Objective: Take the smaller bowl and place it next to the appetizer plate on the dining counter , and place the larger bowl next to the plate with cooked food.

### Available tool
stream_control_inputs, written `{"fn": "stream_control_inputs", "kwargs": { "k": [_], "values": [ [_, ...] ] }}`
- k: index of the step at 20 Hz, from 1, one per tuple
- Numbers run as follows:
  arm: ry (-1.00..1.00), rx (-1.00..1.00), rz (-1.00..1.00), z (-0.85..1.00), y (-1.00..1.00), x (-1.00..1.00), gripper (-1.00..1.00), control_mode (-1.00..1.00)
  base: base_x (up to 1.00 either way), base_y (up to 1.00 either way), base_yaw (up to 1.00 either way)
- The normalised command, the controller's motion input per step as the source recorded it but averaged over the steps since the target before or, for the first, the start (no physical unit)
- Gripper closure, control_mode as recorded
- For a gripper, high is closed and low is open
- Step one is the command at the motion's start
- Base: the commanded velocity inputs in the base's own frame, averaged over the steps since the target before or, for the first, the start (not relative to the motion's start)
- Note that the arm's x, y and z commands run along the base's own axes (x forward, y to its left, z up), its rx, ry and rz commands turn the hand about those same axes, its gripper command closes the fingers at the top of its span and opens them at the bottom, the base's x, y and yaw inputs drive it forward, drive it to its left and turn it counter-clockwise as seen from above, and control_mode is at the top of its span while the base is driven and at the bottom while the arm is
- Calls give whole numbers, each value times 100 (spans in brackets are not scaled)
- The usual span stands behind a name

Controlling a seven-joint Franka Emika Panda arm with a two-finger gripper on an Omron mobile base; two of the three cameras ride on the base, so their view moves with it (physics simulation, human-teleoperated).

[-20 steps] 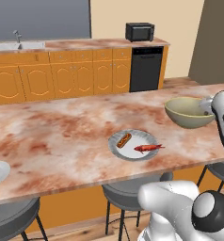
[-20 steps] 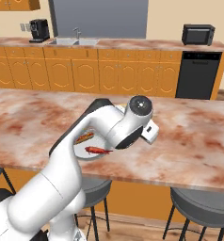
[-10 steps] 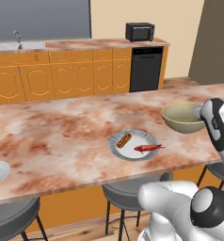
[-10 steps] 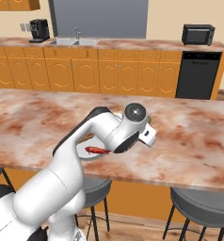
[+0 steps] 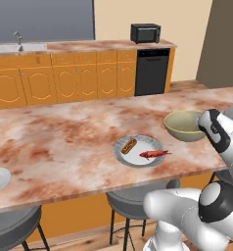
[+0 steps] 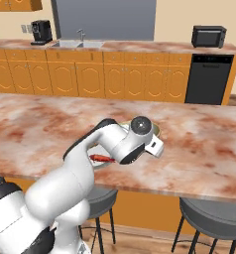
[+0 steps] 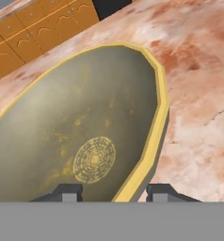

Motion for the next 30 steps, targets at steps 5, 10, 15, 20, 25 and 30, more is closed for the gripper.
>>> {"fn": "stream_control_inputs", "kwargs": {
  "k": [5,10,15,20,25,30],
  "values": [
    [0,0,0,-25,-12,32,100,-100,0,0,0],
    [0,0,0,-30,-15,25,100,-100,0,0,0],
    [0,0,0,-38,-10,11,100,-100,0,0,0],
    [0,0,0,-32,0,6,100,-100,0,0,0],
    [0,0,0,-30,0,24,100,-100,0,0,0],
    [1,0,0,-29,-4,56,100,-100,0,0,0]
  ]
}}
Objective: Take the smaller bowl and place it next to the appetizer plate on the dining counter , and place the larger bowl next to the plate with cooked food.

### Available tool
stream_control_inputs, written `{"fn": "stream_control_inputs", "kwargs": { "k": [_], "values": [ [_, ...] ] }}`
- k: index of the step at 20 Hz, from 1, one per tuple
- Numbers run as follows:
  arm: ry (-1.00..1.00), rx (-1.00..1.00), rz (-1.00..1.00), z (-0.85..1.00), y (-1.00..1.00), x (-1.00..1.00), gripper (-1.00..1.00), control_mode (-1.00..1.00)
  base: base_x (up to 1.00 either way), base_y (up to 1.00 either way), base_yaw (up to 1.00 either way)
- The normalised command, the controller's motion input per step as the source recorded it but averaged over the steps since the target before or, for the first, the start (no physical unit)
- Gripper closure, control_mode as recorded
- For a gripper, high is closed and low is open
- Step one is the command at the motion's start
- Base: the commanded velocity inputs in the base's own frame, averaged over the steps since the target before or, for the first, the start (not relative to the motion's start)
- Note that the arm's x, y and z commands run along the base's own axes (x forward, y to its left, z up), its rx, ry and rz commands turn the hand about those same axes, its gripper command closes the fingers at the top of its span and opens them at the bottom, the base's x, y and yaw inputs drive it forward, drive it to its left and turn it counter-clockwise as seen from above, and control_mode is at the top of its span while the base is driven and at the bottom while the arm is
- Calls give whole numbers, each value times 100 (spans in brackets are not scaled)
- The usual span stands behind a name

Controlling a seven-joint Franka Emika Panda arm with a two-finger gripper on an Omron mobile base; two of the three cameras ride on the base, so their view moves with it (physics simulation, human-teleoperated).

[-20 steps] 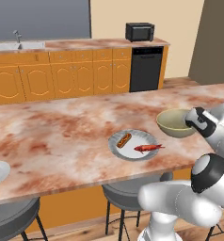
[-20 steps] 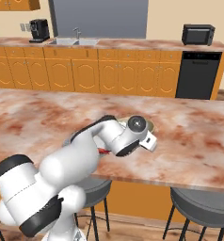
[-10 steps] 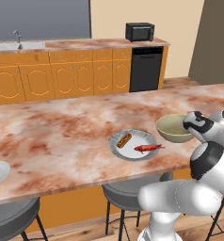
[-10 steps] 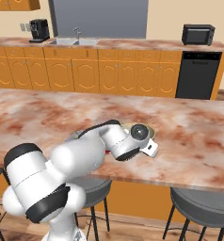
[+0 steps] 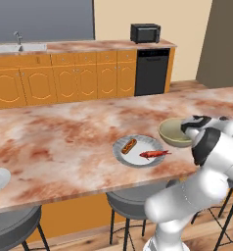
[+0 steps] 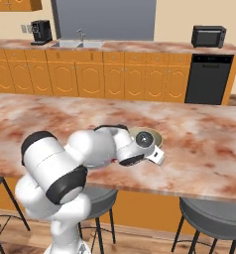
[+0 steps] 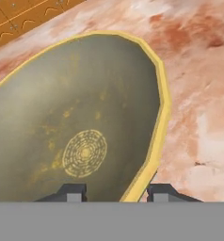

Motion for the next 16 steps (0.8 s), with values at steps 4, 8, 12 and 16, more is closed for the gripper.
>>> {"fn": "stream_control_inputs", "kwargs": {
  "k": [4,8,12,16],
  "values": [
    [2,0,0,-32,-8,65,100,-100,0,0,0],
    [0,0,0,6,-16,-8,-100,-100,0,0,0],
    [0,0,0,80,-53,-51,-100,-100,0,0,0],
    [0,0,0,95,-59,-46,-100,-100,0,0,0]
  ]
}}
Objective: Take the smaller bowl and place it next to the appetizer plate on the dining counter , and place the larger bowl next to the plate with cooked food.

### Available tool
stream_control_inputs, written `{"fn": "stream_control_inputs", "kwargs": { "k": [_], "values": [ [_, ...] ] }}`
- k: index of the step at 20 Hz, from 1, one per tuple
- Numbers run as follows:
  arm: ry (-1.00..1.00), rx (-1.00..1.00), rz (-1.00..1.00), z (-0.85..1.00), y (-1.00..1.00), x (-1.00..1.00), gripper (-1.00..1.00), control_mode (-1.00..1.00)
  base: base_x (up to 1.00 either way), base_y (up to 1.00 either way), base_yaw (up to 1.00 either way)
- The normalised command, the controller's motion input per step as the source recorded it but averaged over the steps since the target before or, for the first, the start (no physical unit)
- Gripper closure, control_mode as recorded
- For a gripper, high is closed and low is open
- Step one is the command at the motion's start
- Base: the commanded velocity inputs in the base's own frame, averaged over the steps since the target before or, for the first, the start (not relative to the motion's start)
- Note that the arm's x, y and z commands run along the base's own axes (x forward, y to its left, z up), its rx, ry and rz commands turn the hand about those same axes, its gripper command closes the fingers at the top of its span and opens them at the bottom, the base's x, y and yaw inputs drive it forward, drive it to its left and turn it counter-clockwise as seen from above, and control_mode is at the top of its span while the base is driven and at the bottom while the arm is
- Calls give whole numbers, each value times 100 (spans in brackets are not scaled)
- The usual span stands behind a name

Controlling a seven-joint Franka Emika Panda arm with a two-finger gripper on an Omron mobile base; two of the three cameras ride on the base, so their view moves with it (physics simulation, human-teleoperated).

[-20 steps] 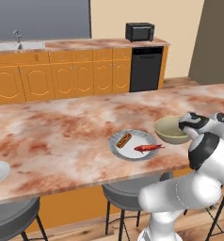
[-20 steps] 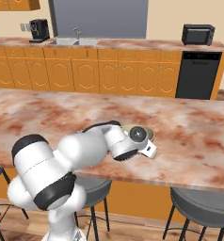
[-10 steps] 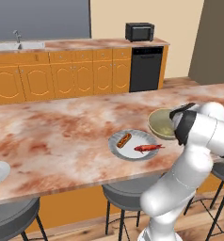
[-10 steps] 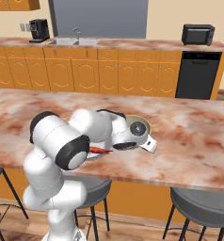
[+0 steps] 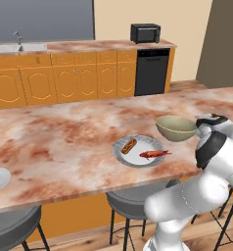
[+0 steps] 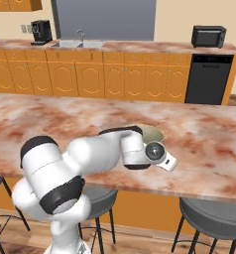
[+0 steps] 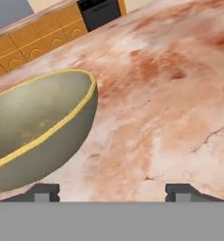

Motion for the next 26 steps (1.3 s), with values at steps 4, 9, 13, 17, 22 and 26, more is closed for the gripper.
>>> {"fn": "stream_control_inputs", "kwargs": {
  "k": [4,9,13,17,22,26],
  "values": [
    [0,0,0,100,-55,-8,-100,-100,0,0,0],
    [0,-3,2,100,-9,-19,-100,-100,0,0,0],
    [3,-13,11,84,60,-80,-100,-100,0,0,0],
    [0,-20,16,74,97,-97,-100,-100,0,0,0],
    [-7,-34,18,37,100,-93,-100,-100,0,0,0],
    [-13,-38,6,4,100,-92,-100,-100,0,0,0]
  ]
}}
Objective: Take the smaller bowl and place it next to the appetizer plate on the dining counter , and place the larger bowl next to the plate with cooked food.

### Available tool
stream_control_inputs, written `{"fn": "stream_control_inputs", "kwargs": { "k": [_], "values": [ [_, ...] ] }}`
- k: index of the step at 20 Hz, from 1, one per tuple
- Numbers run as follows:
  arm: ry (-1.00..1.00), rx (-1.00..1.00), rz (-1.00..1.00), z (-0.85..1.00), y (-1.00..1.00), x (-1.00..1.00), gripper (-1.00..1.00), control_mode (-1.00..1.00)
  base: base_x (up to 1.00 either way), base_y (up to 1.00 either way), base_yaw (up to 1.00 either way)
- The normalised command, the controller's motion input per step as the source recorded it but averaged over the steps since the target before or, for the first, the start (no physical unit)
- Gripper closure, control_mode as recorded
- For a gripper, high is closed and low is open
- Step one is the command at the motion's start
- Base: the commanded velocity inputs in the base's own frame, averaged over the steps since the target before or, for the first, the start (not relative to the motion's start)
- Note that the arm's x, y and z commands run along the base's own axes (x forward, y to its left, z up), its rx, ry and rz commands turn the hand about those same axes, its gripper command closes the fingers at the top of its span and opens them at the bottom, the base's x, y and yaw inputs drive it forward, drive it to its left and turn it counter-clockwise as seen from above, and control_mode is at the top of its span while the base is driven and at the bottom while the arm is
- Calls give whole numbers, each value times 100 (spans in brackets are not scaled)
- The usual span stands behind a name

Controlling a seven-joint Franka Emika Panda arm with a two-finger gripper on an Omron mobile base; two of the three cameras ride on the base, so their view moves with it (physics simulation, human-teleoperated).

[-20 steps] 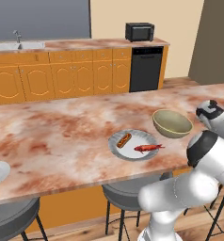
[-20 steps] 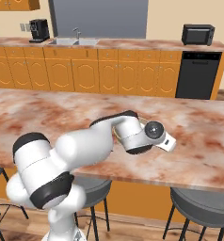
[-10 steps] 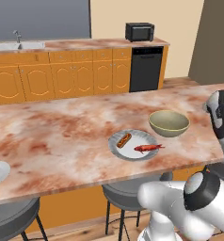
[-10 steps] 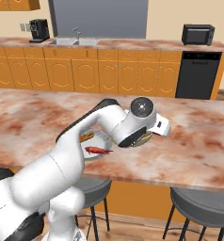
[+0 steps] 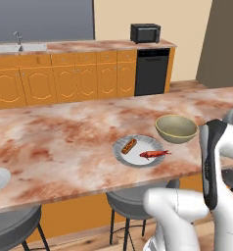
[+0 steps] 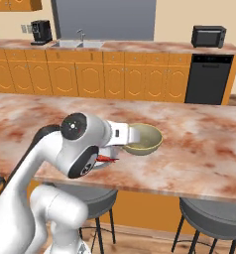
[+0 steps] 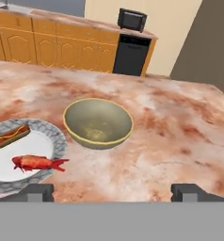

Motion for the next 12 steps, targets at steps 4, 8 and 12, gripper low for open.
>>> {"fn": "stream_control_inputs", "kwargs": {
  "k": [4,8,12],
  "values": [
    [-7,-27,0,0,93,-45,-100,-100,0,0,0],
    [-9,-4,2,36,37,-13,-100,-100,0,0,0],
    [-12,0,9,61,15,-4,-100,-100,0,0,0]
  ]
}}
